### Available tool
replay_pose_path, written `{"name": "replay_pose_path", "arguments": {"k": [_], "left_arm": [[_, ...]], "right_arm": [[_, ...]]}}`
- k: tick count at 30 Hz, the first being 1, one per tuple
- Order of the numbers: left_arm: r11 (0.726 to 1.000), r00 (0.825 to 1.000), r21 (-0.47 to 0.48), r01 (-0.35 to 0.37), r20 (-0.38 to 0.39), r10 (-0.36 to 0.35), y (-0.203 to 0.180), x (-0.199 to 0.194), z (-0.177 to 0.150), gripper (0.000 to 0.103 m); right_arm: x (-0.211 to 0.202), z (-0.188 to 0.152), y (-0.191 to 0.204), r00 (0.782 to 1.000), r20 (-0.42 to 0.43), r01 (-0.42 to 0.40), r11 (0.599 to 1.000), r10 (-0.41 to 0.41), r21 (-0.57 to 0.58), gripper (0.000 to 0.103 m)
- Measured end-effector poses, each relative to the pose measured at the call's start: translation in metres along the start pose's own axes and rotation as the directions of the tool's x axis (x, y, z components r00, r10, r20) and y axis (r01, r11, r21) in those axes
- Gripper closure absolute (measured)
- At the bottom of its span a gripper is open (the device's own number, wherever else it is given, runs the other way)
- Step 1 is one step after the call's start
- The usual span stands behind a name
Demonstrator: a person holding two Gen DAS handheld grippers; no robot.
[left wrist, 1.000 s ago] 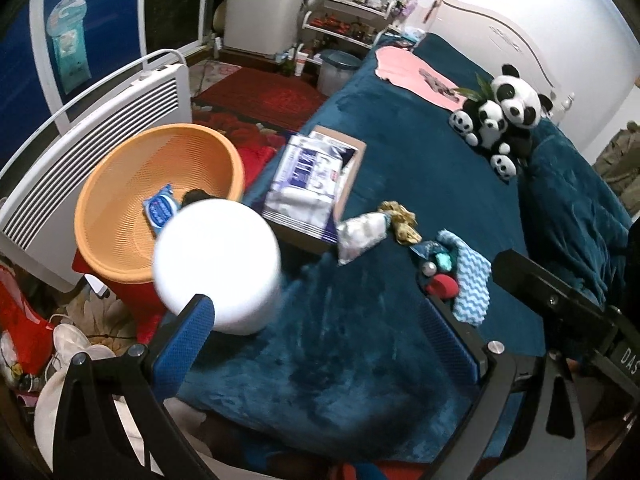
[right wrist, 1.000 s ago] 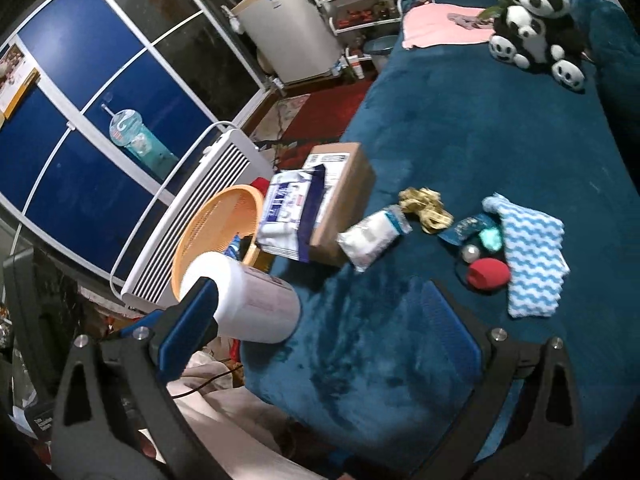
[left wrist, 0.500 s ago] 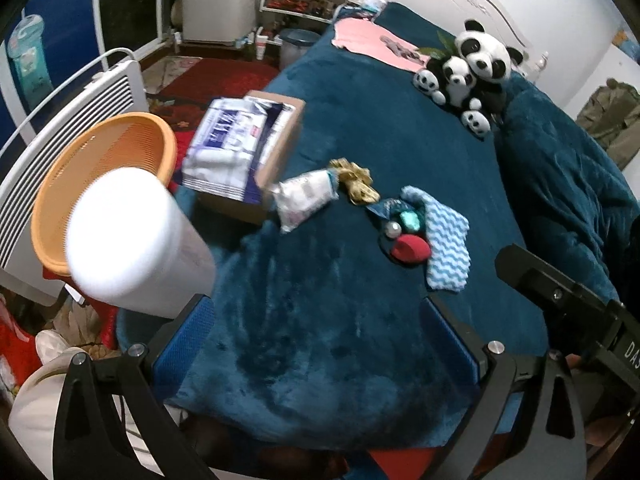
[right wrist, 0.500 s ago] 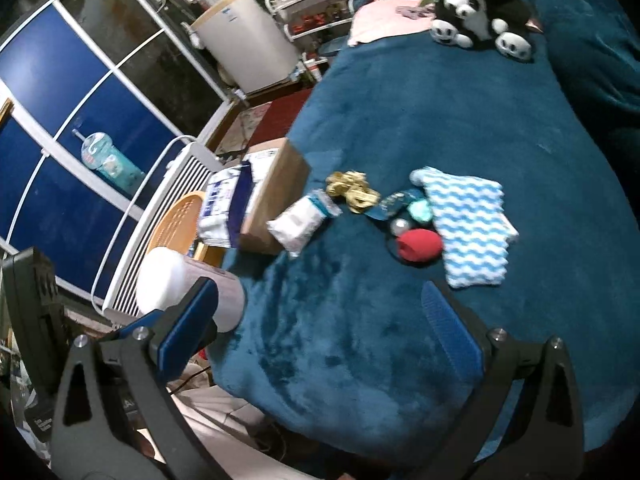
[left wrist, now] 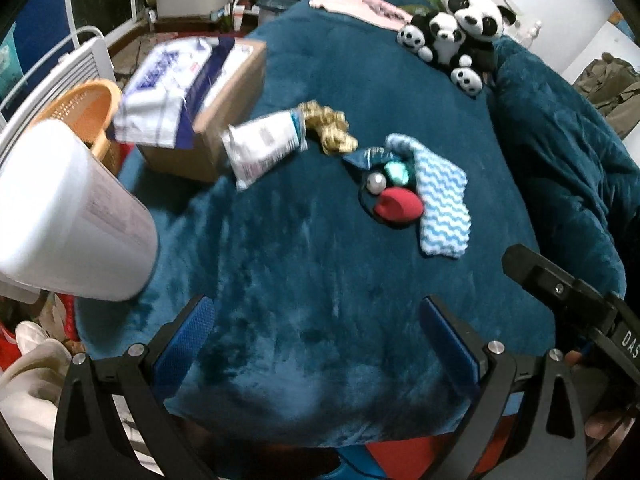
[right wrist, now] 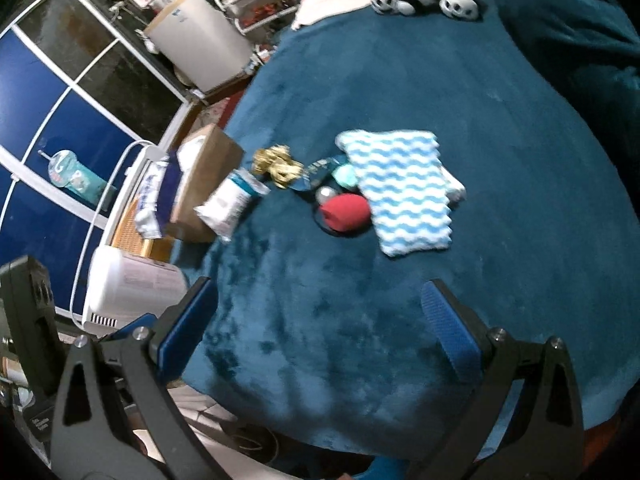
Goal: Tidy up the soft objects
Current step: 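Move both open tools back over the bed, then grasp the white gauze packet with the left tool while the right tool grasps the wavy cloth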
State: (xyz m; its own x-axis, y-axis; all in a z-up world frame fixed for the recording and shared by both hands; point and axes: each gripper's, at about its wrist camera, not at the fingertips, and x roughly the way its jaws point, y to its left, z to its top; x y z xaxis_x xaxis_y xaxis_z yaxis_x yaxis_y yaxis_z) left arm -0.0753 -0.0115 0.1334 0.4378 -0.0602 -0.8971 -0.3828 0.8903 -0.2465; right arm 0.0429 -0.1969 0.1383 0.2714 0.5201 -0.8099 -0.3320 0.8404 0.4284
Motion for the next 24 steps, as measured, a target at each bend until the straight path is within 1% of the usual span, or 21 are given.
{"name": "replay_pose_path", "arguments": {"k": [6, 9, 11, 14, 17, 19, 20, 22, 24], "left_arm": [[1.000, 0.998, -0.013, -0.019, -0.054, 0.018, 0.009, 0.027, -0.005, 0.001], [0.999, 0.997, -0.001, -0.051, -0.064, 0.050, 0.012, 0.036, -0.005, 0.001], [0.997, 0.995, 0.015, -0.082, -0.054, 0.083, 0.013, 0.040, -0.001, 0.001], [0.987, 0.989, 0.058, -0.149, -0.010, 0.149, 0.011, 0.046, 0.013, 0.001], [0.966, 0.973, 0.113, -0.231, 0.051, 0.226, 0.005, 0.054, 0.030, 0.001], [0.942, 0.954, 0.155, -0.297, 0.101, 0.283, -0.004, 0.061, 0.044, 0.001], [0.933, 0.946, 0.170, -0.318, 0.119, 0.301, -0.007, 0.063, 0.048, 0.001], [0.900, 0.921, 0.212, -0.380, 0.181, 0.346, -0.019, 0.068, 0.060, 0.001], [0.871, 0.897, 0.242, -0.427, 0.231, 0.376, -0.025, 0.072, 0.068, 0.001]], "right_arm": [[0.022, -0.002, -0.017, 0.999, -0.039, 0.029, 0.999, -0.028, 0.027, 0.001], [0.035, -0.002, -0.023, 0.998, -0.061, 0.037, 0.999, -0.034, 0.038, 0.001], [0.043, -0.002, -0.027, 0.997, -0.073, 0.041, 0.998, -0.037, 0.048, 0.001], [0.050, 0.001, -0.035, 0.996, -0.078, 0.048, 0.996, -0.042, 0.072, 0.001], [0.052, 0.007, -0.045, 0.996, -0.070, 0.060, 0.994, -0.053, 0.095, 0.001], [0.051, 0.012, -0.052, 0.996, -0.060, 0.071, 0.992, -0.065, 0.108, 0.001], [0.051, 0.015, -0.054, 0.996, -0.055, 0.076, 0.991, -0.070, 0.114, 0.001], [0.049, 0.019, -0.059, 0.996, -0.045, 0.085, 0.989, -0.080, 0.121, 0.001], [0.048, 0.022, -0.062, 0.995, -0.037, 0.101, 0.987, -0.097, 0.122, 0.001]]}}
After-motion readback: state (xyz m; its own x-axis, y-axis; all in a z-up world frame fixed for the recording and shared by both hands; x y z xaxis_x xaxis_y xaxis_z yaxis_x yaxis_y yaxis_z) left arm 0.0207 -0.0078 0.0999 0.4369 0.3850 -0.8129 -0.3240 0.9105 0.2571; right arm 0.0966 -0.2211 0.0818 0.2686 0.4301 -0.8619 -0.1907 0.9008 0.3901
